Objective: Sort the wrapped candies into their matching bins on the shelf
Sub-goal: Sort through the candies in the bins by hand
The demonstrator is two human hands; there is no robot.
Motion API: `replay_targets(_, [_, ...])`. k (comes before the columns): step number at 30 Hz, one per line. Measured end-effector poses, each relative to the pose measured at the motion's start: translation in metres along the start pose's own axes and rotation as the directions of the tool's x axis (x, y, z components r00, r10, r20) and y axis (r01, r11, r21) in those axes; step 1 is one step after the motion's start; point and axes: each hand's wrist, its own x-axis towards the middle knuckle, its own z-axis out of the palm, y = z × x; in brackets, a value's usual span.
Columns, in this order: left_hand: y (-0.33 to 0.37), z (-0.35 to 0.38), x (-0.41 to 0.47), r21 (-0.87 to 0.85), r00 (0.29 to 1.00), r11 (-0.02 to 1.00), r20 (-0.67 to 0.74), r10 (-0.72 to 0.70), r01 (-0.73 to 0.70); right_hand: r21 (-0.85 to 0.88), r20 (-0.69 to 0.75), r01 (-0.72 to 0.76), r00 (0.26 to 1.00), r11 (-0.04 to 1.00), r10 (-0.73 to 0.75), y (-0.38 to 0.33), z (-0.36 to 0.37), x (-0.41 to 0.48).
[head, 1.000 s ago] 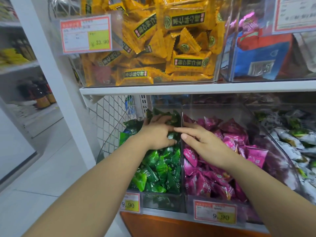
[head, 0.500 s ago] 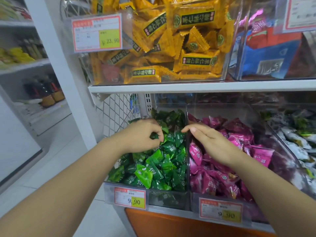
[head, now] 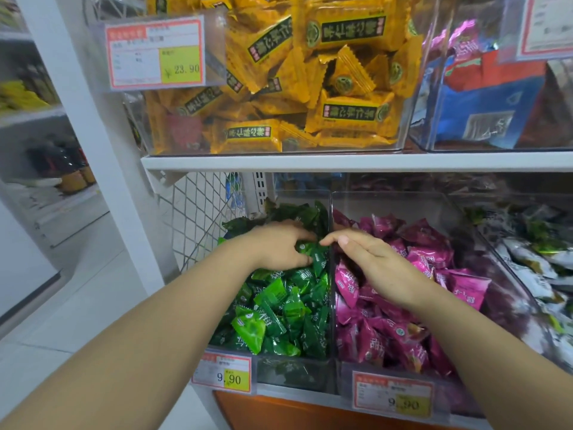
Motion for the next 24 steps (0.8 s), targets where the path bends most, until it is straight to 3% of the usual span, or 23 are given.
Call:
replay_targets(7, [0.005, 0.01, -0.036, 0.034, 0.992, 0.992, 0.015, 0.122, -0.123, 0.024, -0.008, -0.003, 1.0, 1.0, 0.004, -0.002, 0.001, -0.001])
replay_targets(16, [0.01, 0.019, -0.056, 0.06, 0.988, 0.991, 0.11, 0.113, -0.12, 0.019, -0.01, -0.019, 1.0, 1.0, 0.019, -0.004, 0.003, -0.003])
replay_targets(18, [0.011, 0.01, -0.054, -0.006, 0.985, 0.996, 0.147, 0.085, -0.085, 0.023, -0.006, -0.021, 1.0, 1.0, 0.021, -0.005, 0.003, -0.003])
replay_targets(21, [0.004, -0.007, -0.043, -0.253, 0.998, 0.966, 0.03, 0.056, -0.046, 0.036, -0.003, -0.022, 1.0, 0.999, 0.022, -0.005, 0.003, -0.004])
replay_targets(24, [-0.013, -0.013, -0.023, -0.271, 0.982, 0.963, -0.18, -0.06, 0.01, 0.044, -0.007, -0.022, 1.0, 0.999, 0.023, -0.003, 0.003, -0.003])
